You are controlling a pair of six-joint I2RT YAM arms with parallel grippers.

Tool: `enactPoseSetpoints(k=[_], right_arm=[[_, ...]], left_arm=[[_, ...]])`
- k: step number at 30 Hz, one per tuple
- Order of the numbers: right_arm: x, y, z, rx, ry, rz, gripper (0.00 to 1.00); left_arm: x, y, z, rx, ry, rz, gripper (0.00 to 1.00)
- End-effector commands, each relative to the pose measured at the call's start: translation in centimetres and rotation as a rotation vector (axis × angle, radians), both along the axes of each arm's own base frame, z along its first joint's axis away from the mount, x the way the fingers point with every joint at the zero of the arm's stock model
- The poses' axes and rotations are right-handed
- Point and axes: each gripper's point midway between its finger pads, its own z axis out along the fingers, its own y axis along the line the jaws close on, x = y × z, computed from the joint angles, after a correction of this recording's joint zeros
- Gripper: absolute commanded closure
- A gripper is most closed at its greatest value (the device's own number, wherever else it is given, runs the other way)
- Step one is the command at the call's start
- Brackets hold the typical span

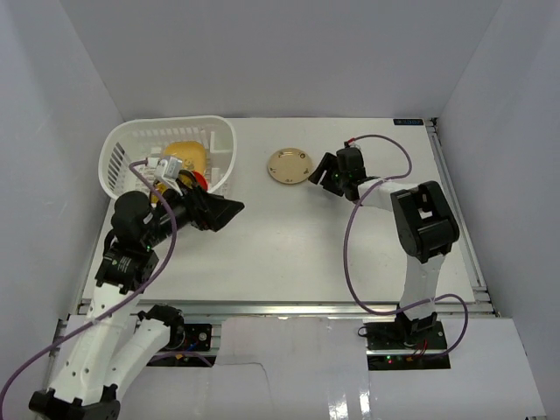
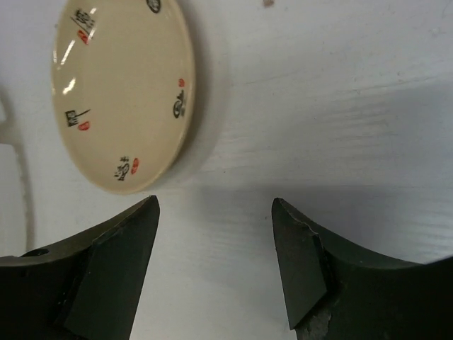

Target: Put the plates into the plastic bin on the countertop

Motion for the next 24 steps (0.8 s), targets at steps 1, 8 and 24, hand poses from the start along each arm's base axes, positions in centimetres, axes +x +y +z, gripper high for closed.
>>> enactPoseSetpoints(k=[1, 8, 24], right_arm=[[2.4, 1.9, 1.2, 0.108, -0.023, 0.001, 0.29], [4.1, 4.6, -4.2, 0.281, 0.119, -0.059, 0.54], [2.1, 8.9, 21.0, 0.336, -0.442, 0.143, 0.92]], left_arm=[[-2.8, -0.5, -0.5, 0.017, -0.051, -0.112, 0.02], [-3.2, 0.2, -3.9, 0.069, 0.001, -0.078, 0.02], [-1.7, 4.4, 4.8, 0.163, -0.270, 0.181, 0.02]])
